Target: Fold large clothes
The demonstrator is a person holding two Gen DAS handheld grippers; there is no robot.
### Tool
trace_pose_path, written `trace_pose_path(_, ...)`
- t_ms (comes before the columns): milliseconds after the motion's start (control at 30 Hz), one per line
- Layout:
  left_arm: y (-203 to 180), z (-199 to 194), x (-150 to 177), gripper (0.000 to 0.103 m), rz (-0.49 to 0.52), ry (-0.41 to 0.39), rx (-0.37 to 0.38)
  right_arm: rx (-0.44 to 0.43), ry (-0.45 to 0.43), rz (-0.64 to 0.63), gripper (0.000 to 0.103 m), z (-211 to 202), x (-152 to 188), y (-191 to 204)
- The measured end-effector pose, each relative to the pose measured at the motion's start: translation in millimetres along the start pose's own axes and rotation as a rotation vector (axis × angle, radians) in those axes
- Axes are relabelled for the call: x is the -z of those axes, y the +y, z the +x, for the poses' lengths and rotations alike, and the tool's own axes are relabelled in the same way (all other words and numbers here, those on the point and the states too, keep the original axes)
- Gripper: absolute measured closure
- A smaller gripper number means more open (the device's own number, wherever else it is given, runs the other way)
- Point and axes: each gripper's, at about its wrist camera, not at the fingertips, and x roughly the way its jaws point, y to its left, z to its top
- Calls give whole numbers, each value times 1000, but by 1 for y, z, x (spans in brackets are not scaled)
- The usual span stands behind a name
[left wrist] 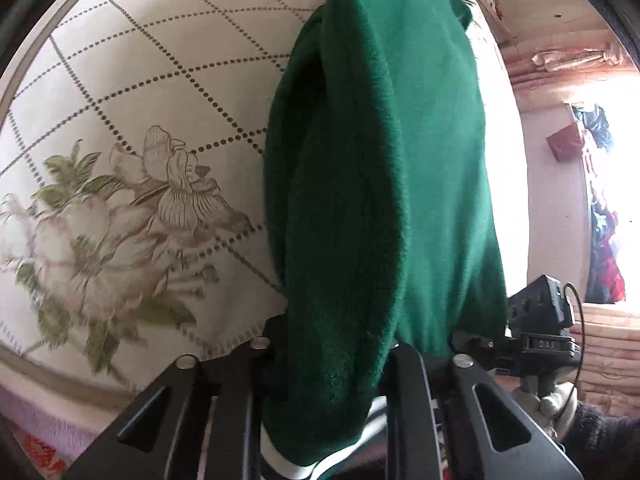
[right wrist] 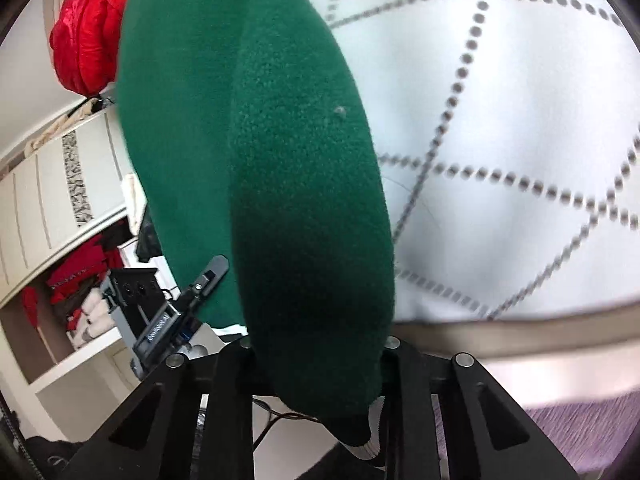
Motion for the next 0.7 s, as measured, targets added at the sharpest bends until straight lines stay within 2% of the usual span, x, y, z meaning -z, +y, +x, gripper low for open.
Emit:
trace_pose_path(100,-16,-26,10,91,21,35,-8,-6,49,-19,79,-10,25,24)
trace_pose_path(200,-24,-55,29,91,10,93,-10,-30,112,19,79,-28,60,45)
trace_pose_path(267,-34,-82,43,91,-7,154,-11,-73,148,65,79,-46,84,52)
trace_pose_path(300,-39,-97,49,91,6,182,-12,-125,173,115,79,-58,98,56)
trace_pose_path(400,-71,-139,41,91,56,228,-8,-203,207,163,80,-89,110,74)
trace_pose_path(500,-91,-149,3,91,63,193,-6,-266,178,161,80,-114,83,101)
trace_pose_path(567,-95,-142,-42,91,16,140,11,-298,143,132,80,-120,53,121)
trace_pose_path(600,-94,-141,-51,90,26,114,3,-304,109,114,80,-125,32,131)
trace_pose_path(633,-96,-134,-75,90,34,73,-27,-326,85,112,80,-128,9,137)
trace_pose_path(700,-87,-121,-103,88,-22,43,-33,-340,50,125,80,-139,-31,136)
